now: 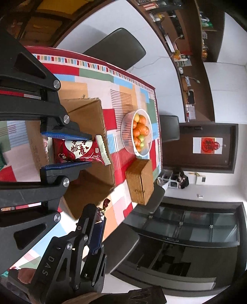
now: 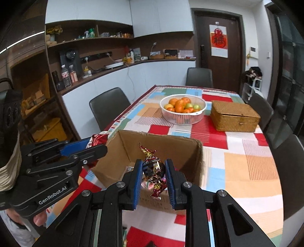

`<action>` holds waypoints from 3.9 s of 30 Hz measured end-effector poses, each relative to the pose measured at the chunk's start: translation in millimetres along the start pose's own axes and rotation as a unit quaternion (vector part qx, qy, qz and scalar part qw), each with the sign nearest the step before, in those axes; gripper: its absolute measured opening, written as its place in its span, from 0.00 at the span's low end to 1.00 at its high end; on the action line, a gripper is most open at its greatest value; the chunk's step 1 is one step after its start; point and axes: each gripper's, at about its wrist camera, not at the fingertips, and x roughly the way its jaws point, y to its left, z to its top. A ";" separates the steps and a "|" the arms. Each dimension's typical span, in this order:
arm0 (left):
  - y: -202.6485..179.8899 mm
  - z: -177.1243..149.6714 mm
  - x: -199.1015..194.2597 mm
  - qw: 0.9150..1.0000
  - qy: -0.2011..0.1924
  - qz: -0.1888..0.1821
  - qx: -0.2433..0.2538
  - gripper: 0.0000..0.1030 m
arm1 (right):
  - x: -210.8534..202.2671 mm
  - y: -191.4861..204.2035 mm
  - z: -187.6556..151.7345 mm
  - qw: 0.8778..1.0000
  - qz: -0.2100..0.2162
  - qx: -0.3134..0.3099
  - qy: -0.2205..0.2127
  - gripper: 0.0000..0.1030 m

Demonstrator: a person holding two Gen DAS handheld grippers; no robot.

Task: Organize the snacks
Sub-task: 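Carry both snacks over the cardboard box and open both tools to drop them, then move both tools back over the remaining snacks, then grasp the green lollipop with the left tool while the right tool grasps the dark cracker pack, then carry both snacks over the cardboard box and open both tools to drop them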

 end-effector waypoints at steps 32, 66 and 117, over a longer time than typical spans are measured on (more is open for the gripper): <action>-28.6 -54.6 -48.1 1.000 0.001 0.009 0.030 0.59 | -24.9 8.5 -41.3 0.998 -0.033 -0.055 0.020 0.62; -67.1 -213.7 15.0 0.972 0.230 -0.046 0.020 0.57 | 4.1 2.0 -199.4 0.964 -0.034 -0.114 0.238 0.64; -61.6 -209.6 32.4 0.973 0.216 -0.086 -0.006 0.24 | 44.9 -10.7 -205.3 0.970 -0.026 -0.051 0.237 0.52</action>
